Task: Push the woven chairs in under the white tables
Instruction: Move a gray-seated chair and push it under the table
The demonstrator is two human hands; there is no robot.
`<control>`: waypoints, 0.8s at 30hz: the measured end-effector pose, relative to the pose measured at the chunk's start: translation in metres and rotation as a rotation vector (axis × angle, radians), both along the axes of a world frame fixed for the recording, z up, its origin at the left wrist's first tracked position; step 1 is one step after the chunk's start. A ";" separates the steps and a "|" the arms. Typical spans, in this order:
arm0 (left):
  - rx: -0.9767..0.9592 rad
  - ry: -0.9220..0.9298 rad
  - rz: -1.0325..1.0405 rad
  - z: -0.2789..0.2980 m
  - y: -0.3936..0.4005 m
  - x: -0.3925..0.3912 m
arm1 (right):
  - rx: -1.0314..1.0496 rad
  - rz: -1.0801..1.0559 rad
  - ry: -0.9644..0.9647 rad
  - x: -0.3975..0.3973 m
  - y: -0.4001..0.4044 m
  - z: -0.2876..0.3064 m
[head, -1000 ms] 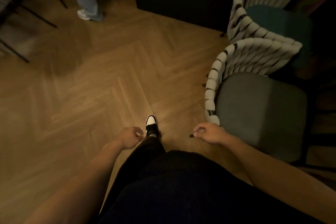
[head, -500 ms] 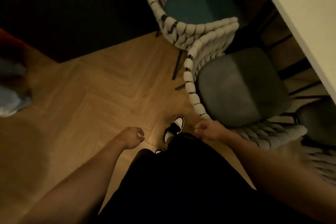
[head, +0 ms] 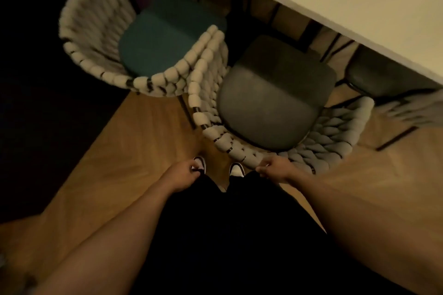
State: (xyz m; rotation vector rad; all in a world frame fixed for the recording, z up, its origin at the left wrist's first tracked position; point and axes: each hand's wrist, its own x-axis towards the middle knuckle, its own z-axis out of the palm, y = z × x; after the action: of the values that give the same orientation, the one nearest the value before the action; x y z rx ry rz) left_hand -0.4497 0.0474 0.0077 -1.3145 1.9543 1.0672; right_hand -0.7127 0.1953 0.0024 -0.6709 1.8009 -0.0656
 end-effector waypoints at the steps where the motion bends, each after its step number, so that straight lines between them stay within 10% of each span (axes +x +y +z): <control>1: 0.024 -0.004 -0.028 -0.001 -0.008 -0.009 | 0.005 -0.059 0.008 0.003 0.003 -0.002; 7: 0.194 0.080 0.313 -0.018 -0.050 -0.058 | 0.042 -0.576 -0.014 0.033 0.019 0.000; 15: 0.476 0.116 0.782 -0.048 -0.083 -0.088 | -0.022 -1.898 -0.593 0.057 0.018 -0.023; 24: 0.680 0.181 1.230 -0.088 -0.088 -0.107 | -0.197 -2.254 -0.724 0.039 0.003 -0.051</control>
State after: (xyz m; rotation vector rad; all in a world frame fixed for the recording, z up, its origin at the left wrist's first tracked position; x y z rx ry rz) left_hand -0.5566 -0.0407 -0.0800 -1.9868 0.5236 2.1701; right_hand -0.6741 0.1981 -0.0483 1.3575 0.9551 -1.6666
